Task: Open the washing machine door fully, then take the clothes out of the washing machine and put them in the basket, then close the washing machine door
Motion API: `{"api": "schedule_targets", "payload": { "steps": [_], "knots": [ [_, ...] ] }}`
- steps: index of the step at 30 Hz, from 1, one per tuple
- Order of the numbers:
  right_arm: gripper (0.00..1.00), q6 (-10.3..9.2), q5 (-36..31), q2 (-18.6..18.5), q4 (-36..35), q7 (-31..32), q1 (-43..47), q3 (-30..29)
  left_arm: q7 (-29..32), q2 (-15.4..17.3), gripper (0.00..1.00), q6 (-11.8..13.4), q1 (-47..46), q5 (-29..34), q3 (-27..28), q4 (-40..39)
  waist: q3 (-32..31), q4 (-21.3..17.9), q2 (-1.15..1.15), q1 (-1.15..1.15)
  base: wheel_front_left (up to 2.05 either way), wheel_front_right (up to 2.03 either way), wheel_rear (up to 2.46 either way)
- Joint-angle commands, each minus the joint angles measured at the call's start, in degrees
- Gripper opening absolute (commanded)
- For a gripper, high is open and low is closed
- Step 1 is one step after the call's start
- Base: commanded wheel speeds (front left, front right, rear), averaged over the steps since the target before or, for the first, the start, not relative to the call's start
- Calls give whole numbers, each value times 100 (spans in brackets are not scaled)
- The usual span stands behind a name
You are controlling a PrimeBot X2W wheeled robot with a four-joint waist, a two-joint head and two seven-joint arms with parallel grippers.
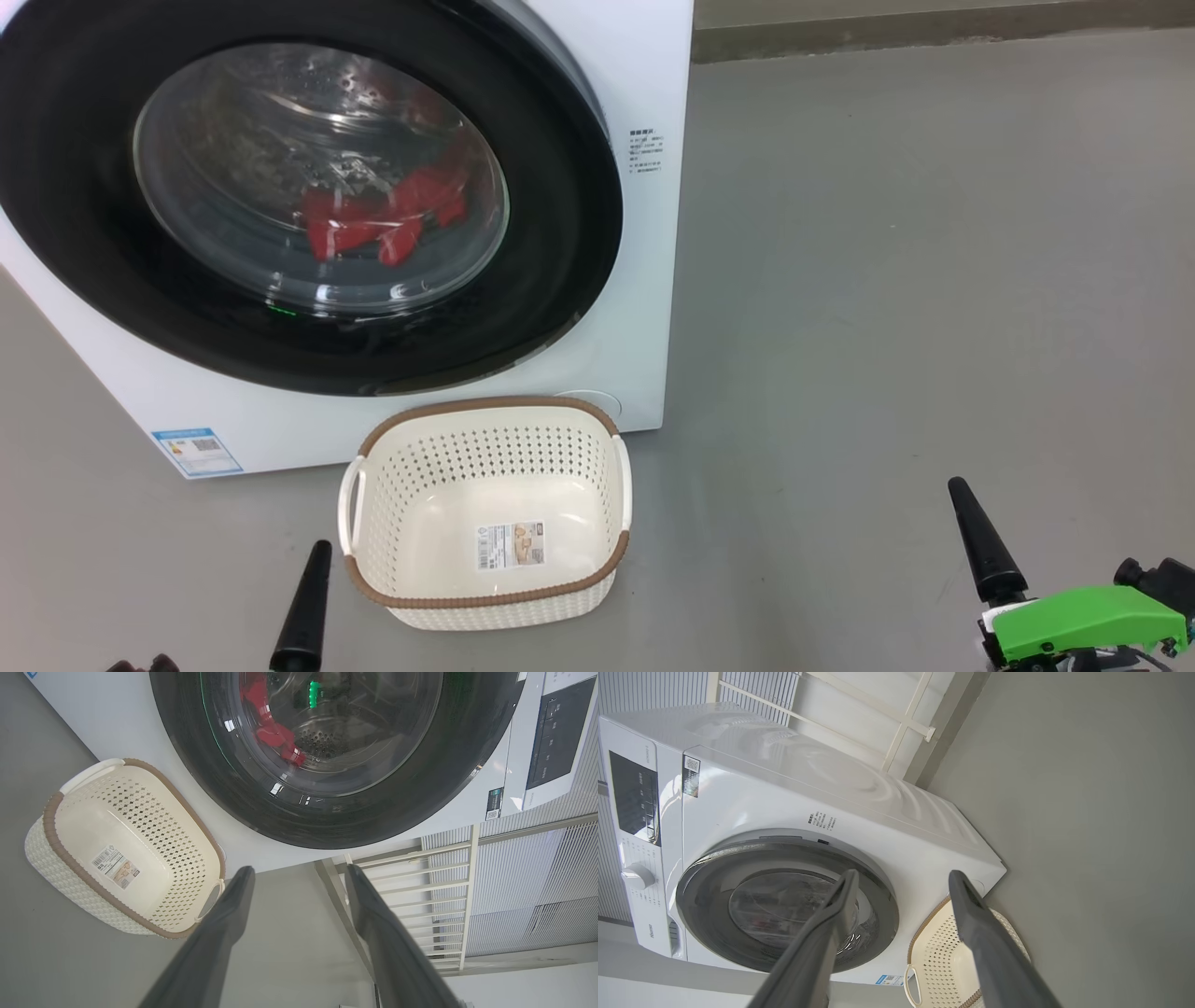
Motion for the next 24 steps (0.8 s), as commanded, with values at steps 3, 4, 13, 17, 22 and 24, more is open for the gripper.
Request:
{"api": "schedule_targets", "payload": {
  "steps": [3,4,13,17,22,24],
  "knots": [
    [100,1,-442,-116,-172,-115,-291,71,-112,98,100,-18,-250,376,67,-205,-9,-7,0,-1,0,0,0],
    [100,1,-539,-119,-179,-132,-297,74,-129,101,100,-19,-252,463,66,-218,-10,-9,0,-1,0,0,0],
    [100,1,-1242,-168,-220,-266,-345,217,-265,139,100,-21,-254,1283,40,-316,-17,-24,0,-1,0,0,0],
    [100,1,-1534,-205,-248,-333,-368,302,-333,151,100,-23,-268,1647,27,-359,-20,-27,0,-1,0,0,0],
    [100,1,-1884,-250,-277,-418,-387,388,-418,158,100,-24,-277,2086,25,-384,-30,-28,0,-1,0,0,0],
    [100,1,-2018,-273,-283,-451,-394,432,-452,163,100,-25,-282,2246,24,-386,-33,-29,0,-1,0,0,0]
  ]
}}
